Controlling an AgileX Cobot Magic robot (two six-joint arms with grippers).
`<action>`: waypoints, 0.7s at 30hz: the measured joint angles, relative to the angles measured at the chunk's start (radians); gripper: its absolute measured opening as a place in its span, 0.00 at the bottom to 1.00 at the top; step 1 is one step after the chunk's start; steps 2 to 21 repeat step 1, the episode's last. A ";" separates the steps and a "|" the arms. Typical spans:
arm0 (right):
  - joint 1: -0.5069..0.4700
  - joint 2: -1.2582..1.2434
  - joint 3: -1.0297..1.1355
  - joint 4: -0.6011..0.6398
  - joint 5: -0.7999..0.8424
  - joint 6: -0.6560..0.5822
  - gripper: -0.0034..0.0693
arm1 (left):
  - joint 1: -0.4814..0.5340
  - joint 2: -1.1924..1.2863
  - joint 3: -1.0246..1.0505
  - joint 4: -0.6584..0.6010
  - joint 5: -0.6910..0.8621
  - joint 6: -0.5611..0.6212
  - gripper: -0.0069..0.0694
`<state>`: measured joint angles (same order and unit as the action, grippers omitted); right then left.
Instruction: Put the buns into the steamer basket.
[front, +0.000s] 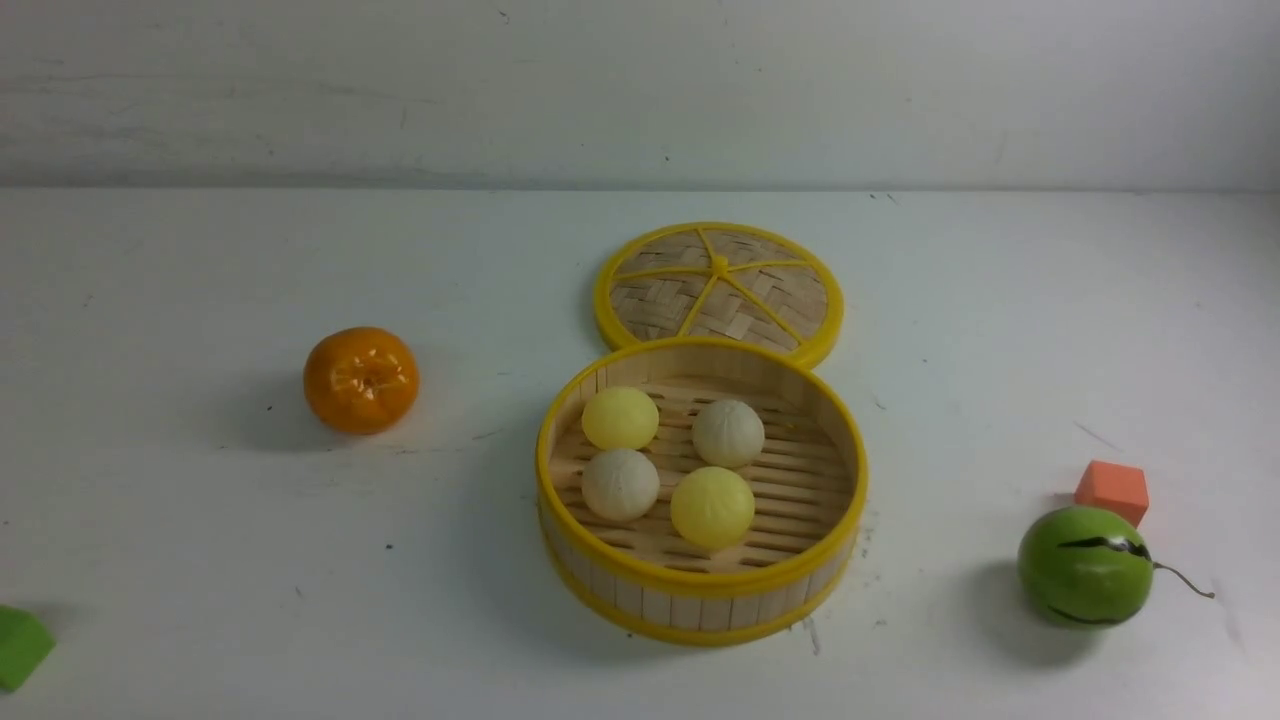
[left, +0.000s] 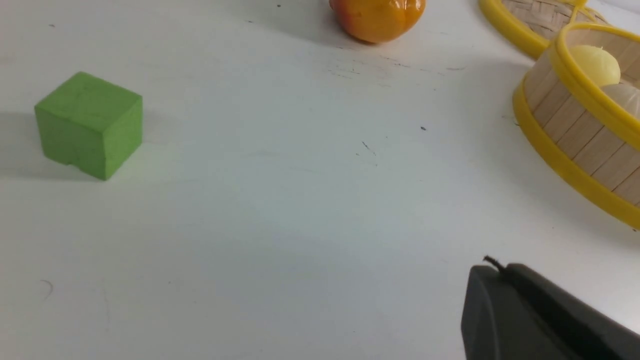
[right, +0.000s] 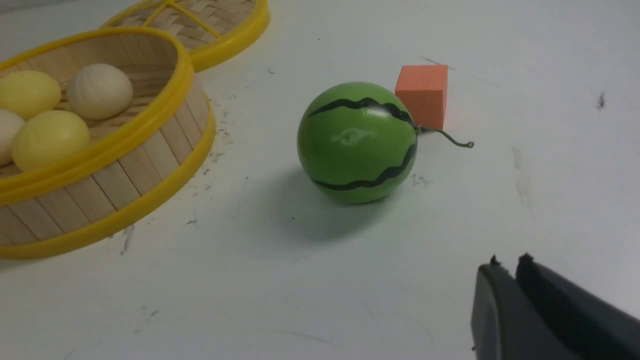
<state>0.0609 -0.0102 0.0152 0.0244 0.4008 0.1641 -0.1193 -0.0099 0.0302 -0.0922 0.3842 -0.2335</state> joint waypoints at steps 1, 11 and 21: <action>0.000 0.000 0.000 0.000 0.000 0.000 0.12 | 0.000 0.000 0.000 0.000 0.000 0.000 0.07; 0.000 0.000 0.000 0.000 0.000 0.000 0.12 | 0.000 0.000 0.000 0.000 0.000 0.000 0.07; 0.000 0.000 0.000 0.000 0.000 0.000 0.12 | 0.000 0.000 0.000 0.000 0.000 0.000 0.07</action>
